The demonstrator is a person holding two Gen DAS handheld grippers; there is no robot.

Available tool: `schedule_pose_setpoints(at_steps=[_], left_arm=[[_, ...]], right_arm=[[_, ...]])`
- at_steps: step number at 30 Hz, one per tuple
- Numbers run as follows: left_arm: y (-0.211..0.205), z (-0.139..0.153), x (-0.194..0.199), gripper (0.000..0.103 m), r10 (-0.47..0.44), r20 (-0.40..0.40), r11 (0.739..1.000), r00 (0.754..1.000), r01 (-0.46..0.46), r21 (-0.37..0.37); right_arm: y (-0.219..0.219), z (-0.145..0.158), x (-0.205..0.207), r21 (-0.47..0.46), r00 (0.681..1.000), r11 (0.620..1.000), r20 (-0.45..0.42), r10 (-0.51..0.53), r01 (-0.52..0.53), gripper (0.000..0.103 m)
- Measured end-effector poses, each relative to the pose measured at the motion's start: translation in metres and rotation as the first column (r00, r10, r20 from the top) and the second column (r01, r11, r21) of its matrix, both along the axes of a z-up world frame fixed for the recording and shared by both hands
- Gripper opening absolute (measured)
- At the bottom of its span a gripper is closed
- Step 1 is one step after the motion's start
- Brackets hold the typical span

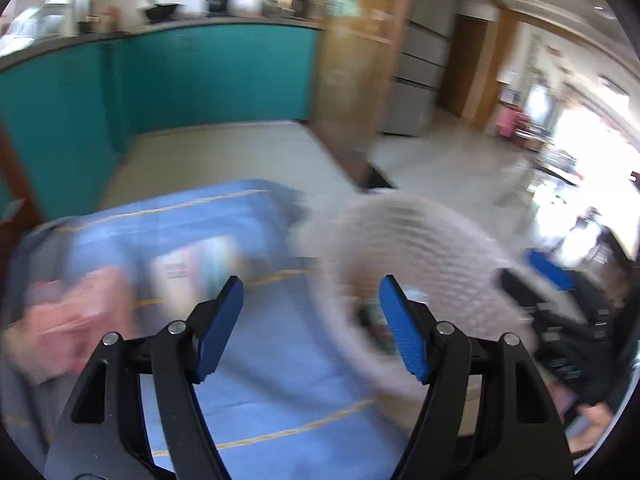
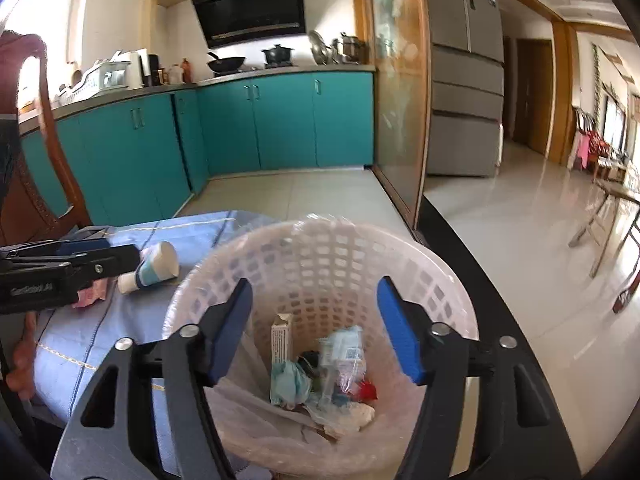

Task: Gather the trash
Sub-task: 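Grasp the pink snack wrapper with the left tool, then grasp the white paper cup with the right tool while the left tool holds the wrapper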

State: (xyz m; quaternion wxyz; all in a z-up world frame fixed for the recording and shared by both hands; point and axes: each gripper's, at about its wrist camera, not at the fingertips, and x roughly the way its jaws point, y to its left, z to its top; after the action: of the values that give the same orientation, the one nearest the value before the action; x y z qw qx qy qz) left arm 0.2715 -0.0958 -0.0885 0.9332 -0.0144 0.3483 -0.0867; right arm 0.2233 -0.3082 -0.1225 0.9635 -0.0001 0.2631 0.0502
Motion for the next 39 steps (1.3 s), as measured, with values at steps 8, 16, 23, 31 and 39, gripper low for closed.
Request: schedule_pose_setpoints(at_steps=[8, 16, 23, 31, 39], left_arm=[[0.113, -0.013, -0.006, 0.078, 0.295, 0.011, 0.949, 0.955, -0.294, 0.117], [0.153, -0.044, 0.013, 0.067, 0.338, -0.091, 0.937, 0.937, -0.326, 0.127], [0.155, -0.055, -0.003, 0.038, 0.299, -0.119, 0.954, 0.947, -0.291, 0.078], [0.155, -0.044, -0.048, 0.037, 0.272, -0.084, 0.962, 0.959, -0.268, 0.050], [0.163, -0.039, -0.061, 0.037, 0.279, -0.072, 0.959, 0.957, -0.275, 0.067]], right_arm=[[0.063, 0.001, 0.011, -0.032, 0.988, 0.988, -0.012, 0.152, -0.152, 0.071], [0.147, 0.002, 0.057, -0.019, 0.951, 0.952, -0.049, 0.305, -0.306, 0.072], [0.187, -0.022, 0.111, 0.012, 0.950, 0.960, -0.140, 0.280, -0.281, 0.080], [0.204, -0.044, 0.139, 0.010, 0.954, 0.978, -0.214, 0.208, -0.210, 0.089], [0.218, -0.071, 0.158, 0.028, 0.926, 0.968, -0.286, 0.247, -0.250, 0.089]])
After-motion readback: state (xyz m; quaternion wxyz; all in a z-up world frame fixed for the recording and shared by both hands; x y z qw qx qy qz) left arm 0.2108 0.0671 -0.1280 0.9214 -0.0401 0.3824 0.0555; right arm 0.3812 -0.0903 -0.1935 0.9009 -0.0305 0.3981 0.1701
